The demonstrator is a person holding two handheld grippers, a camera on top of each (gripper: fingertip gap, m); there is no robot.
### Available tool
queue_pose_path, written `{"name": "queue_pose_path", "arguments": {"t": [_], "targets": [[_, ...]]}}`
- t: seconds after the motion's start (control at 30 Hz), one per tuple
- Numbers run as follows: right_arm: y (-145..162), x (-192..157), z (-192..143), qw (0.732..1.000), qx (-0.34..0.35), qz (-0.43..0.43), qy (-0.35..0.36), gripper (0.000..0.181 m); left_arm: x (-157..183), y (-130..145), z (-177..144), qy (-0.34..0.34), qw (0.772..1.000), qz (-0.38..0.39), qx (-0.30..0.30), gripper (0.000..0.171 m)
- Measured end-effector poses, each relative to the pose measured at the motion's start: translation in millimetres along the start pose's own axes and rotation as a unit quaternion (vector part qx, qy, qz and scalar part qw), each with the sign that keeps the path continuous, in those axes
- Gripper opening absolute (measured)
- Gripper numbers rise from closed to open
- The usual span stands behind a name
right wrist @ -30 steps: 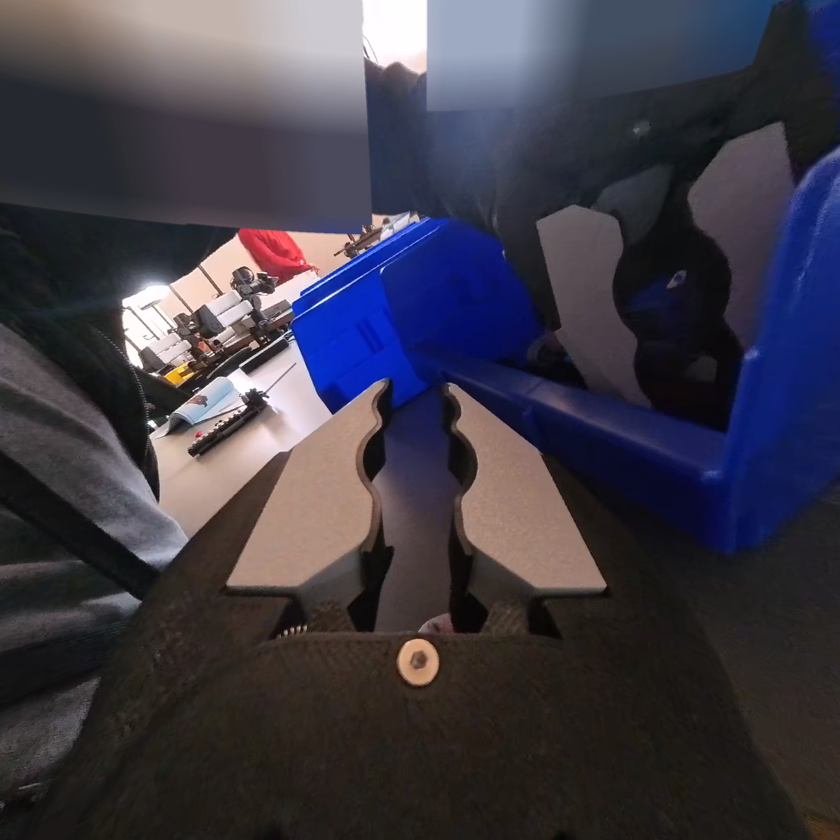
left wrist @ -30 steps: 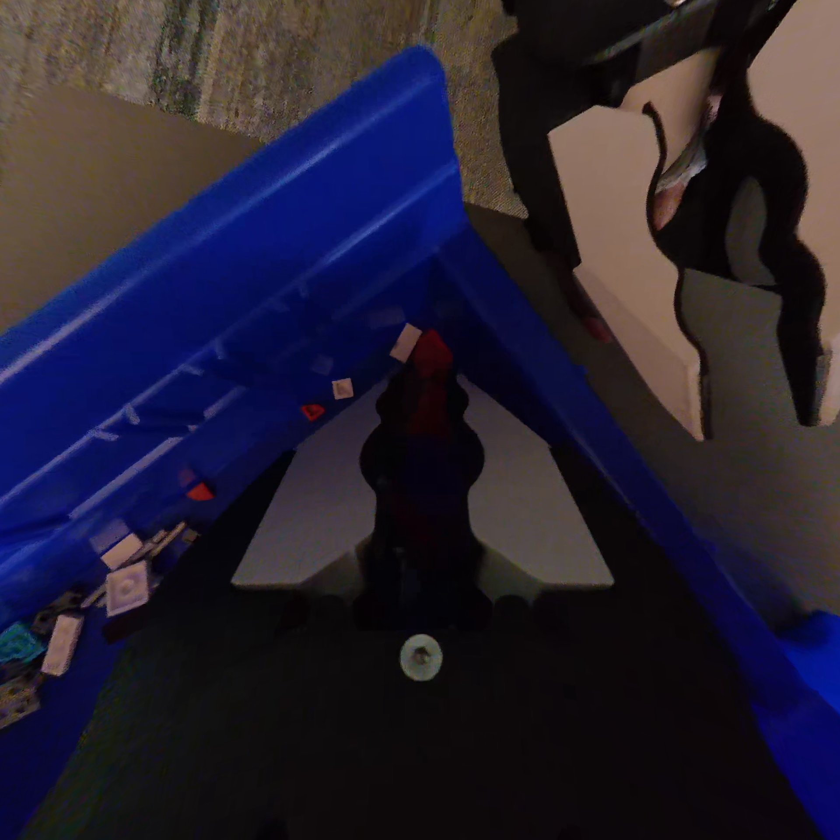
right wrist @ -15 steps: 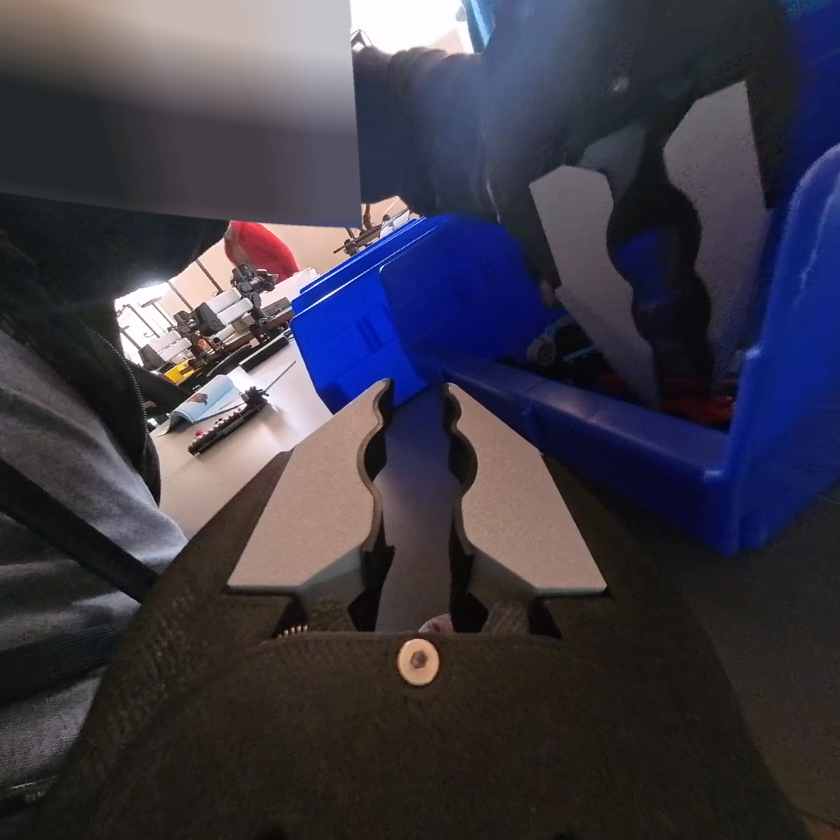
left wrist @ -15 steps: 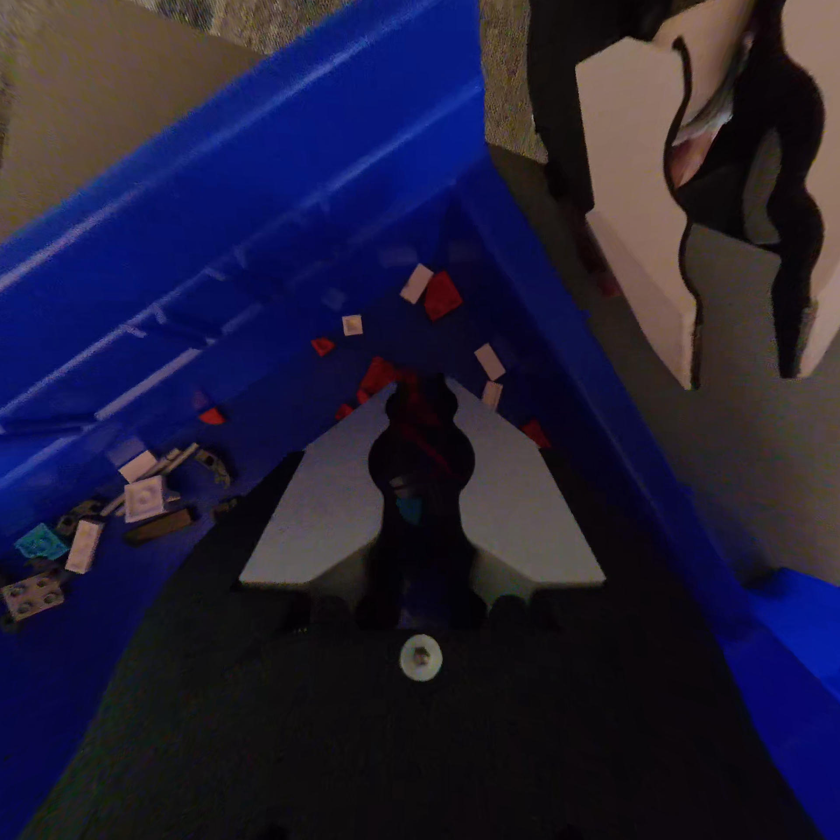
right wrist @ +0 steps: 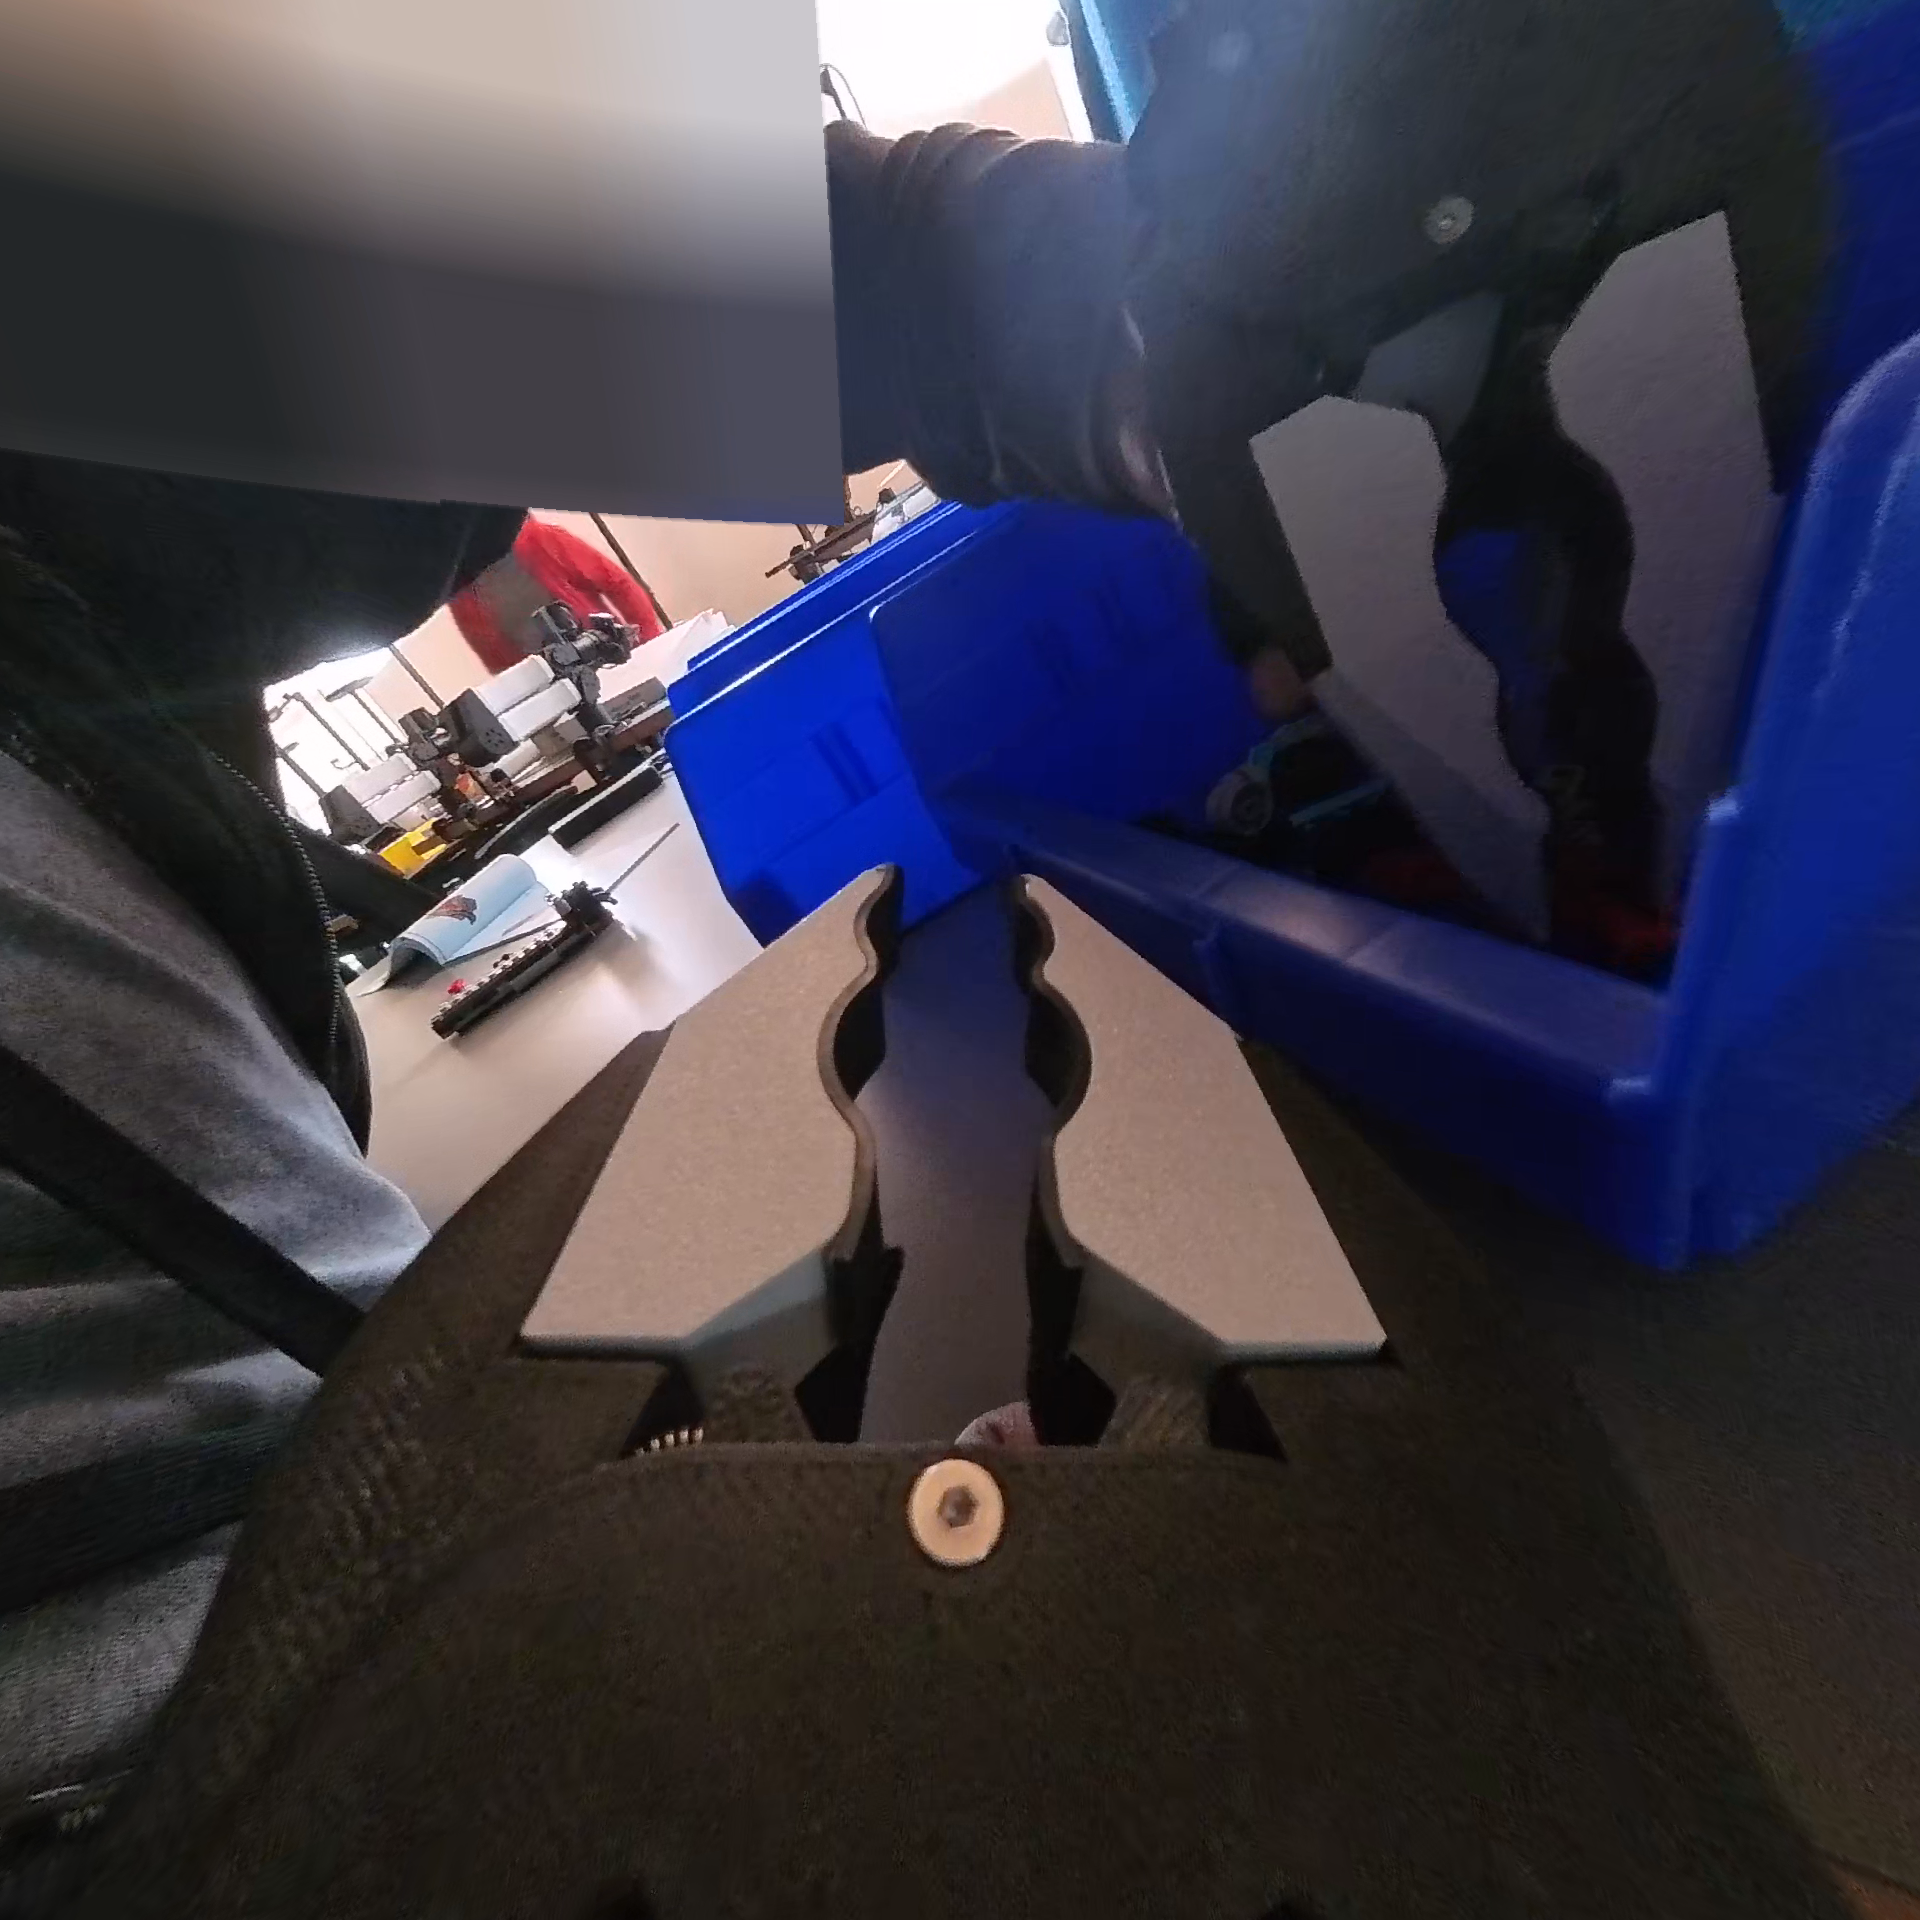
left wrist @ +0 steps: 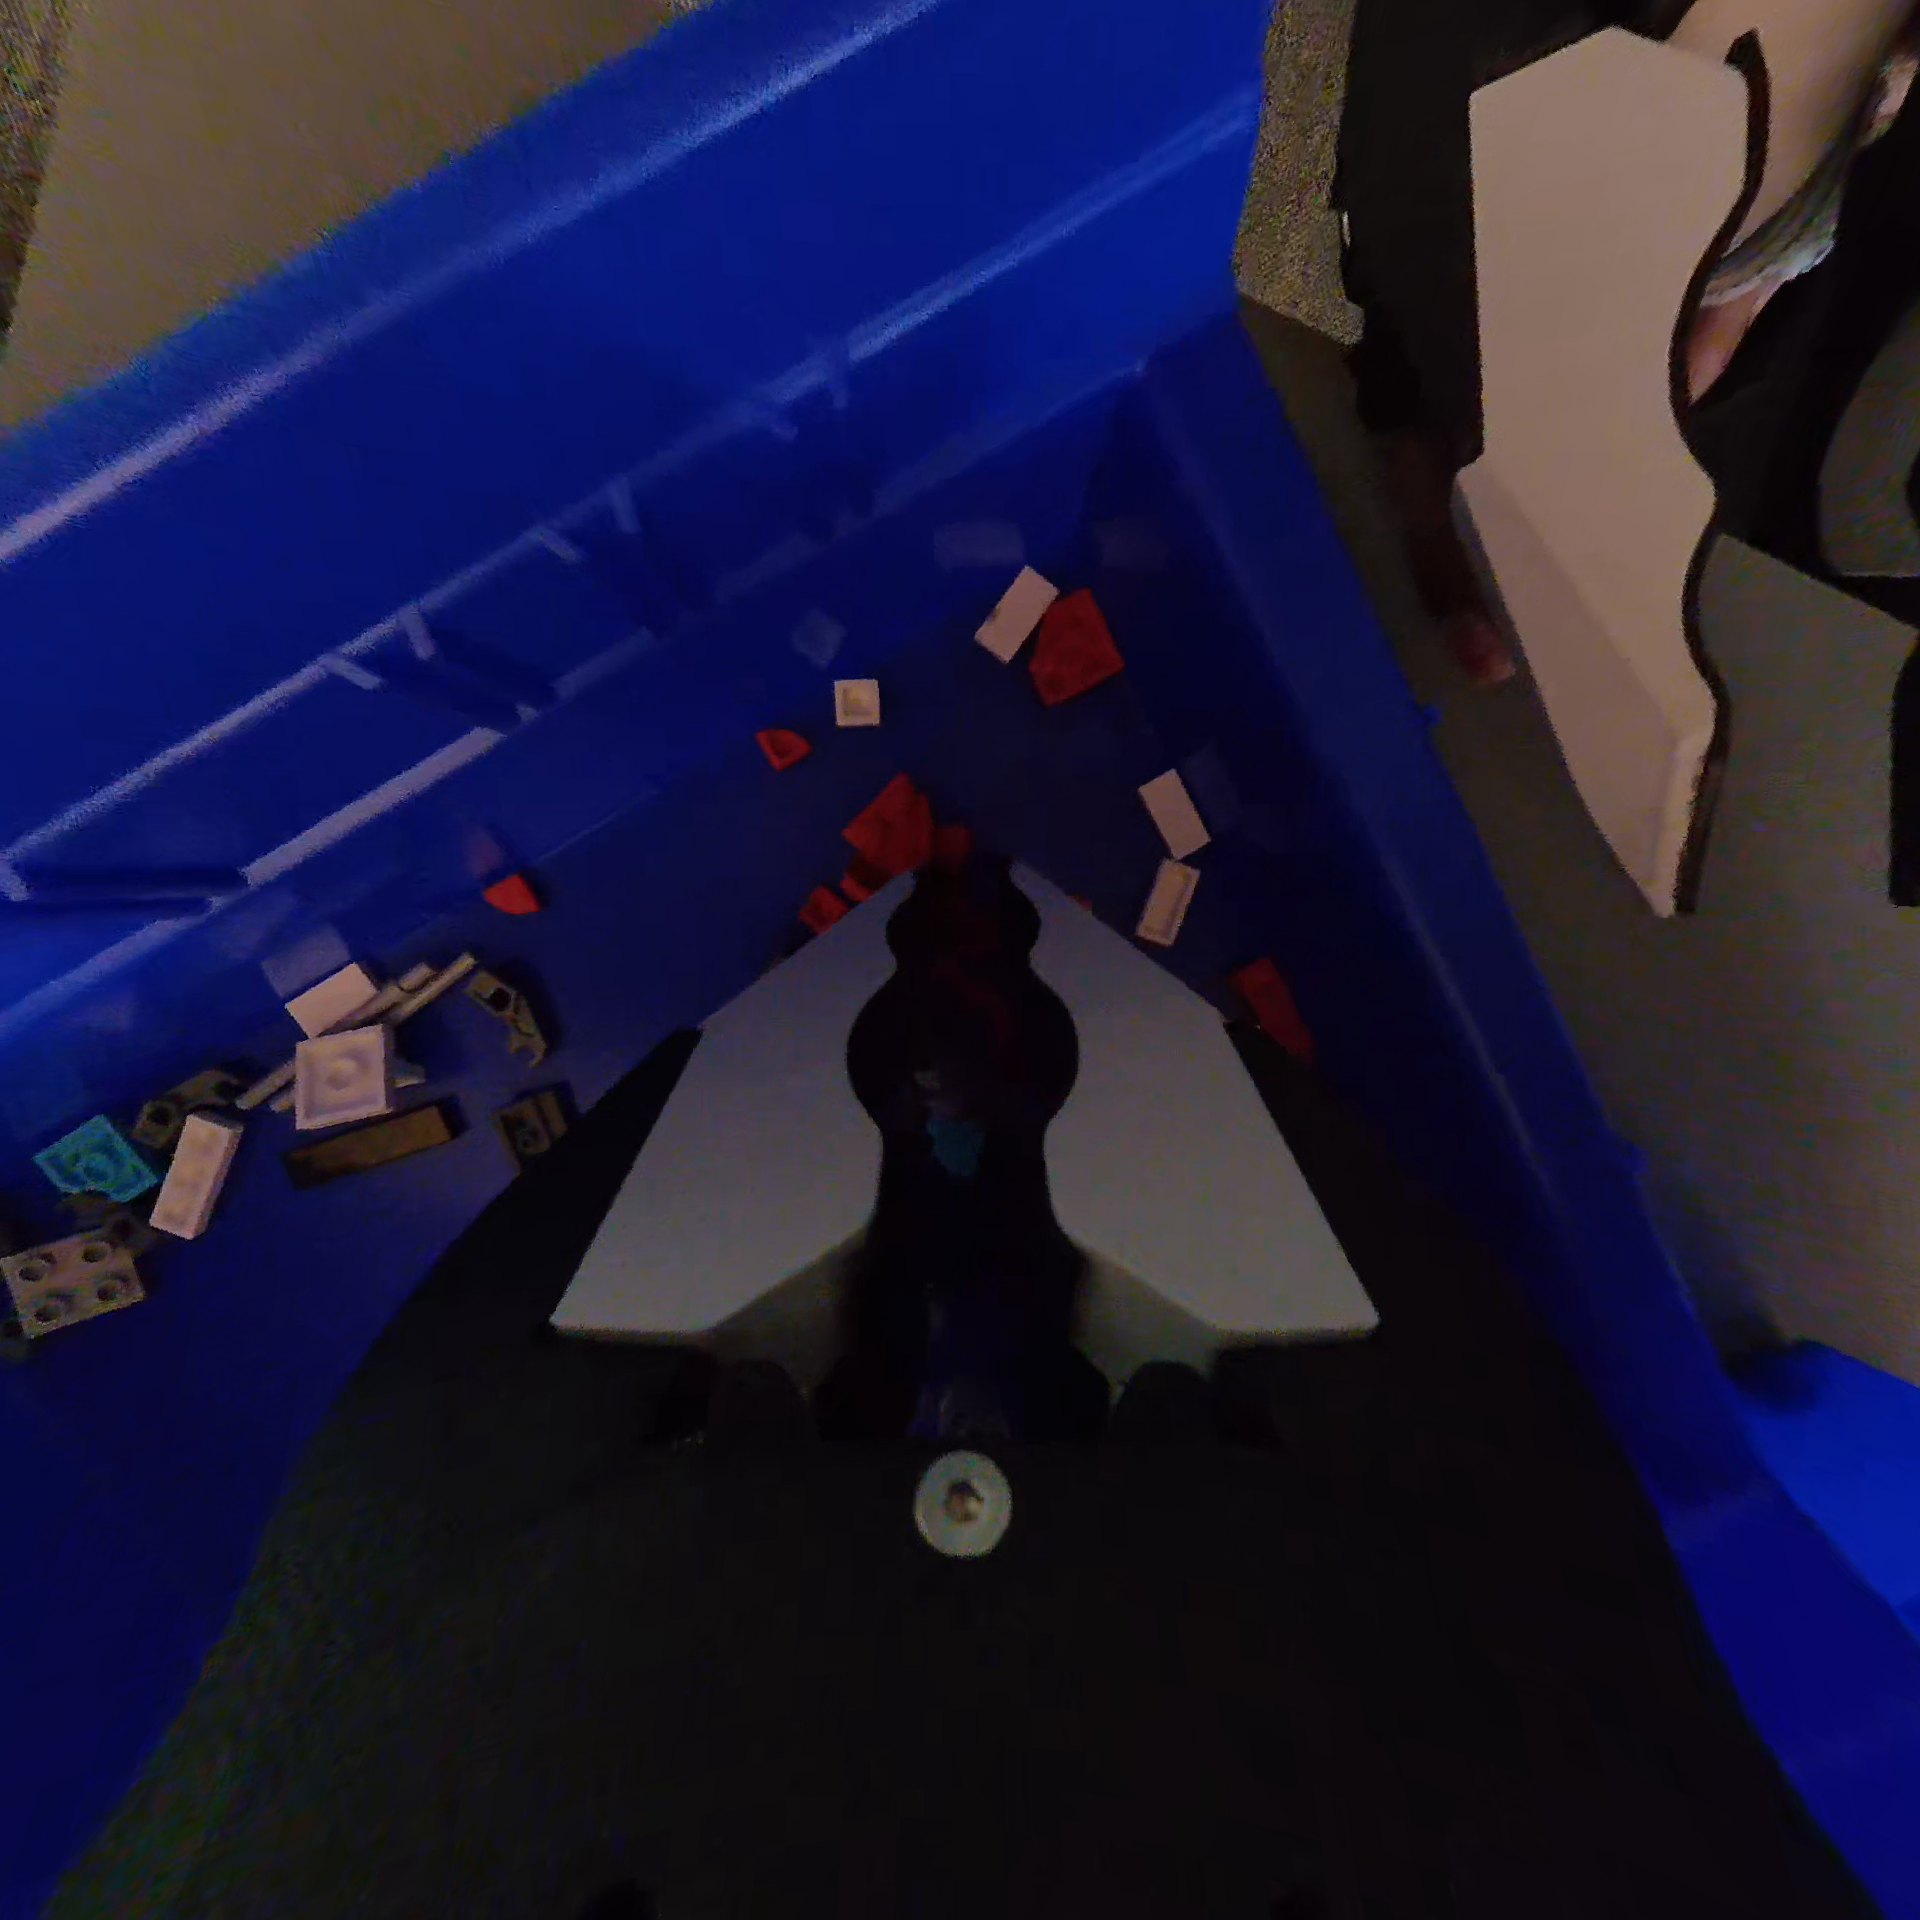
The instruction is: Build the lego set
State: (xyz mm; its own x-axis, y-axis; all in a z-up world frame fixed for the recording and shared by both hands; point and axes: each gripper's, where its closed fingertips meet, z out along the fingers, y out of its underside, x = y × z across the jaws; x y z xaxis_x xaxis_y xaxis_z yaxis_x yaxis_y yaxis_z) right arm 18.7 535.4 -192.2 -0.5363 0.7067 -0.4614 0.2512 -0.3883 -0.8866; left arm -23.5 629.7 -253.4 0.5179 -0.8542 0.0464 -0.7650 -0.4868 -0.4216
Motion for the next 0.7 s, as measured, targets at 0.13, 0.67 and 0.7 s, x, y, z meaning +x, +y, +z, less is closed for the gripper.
{"name": "queue_pose_path", "arguments": {"t": [0.13,0.67,0.7], "targets": [[1,1,1,1.0,-0.005,-0.001,0.005,0.022,-1,-1,0,-0.003,1.0,-0.002,-0.003,0.006],[18,10,10,0.992,-0.092,-0.034,0.079,0.027,102,-21,-165,-0.114,0.941,-0.214,0.237,0.006],[19,11,11,0.99,-0.101,-0.038,0.087,0.028,115,-14,-174,-0.128,0.938,-0.225,0.232,0.006]]}}
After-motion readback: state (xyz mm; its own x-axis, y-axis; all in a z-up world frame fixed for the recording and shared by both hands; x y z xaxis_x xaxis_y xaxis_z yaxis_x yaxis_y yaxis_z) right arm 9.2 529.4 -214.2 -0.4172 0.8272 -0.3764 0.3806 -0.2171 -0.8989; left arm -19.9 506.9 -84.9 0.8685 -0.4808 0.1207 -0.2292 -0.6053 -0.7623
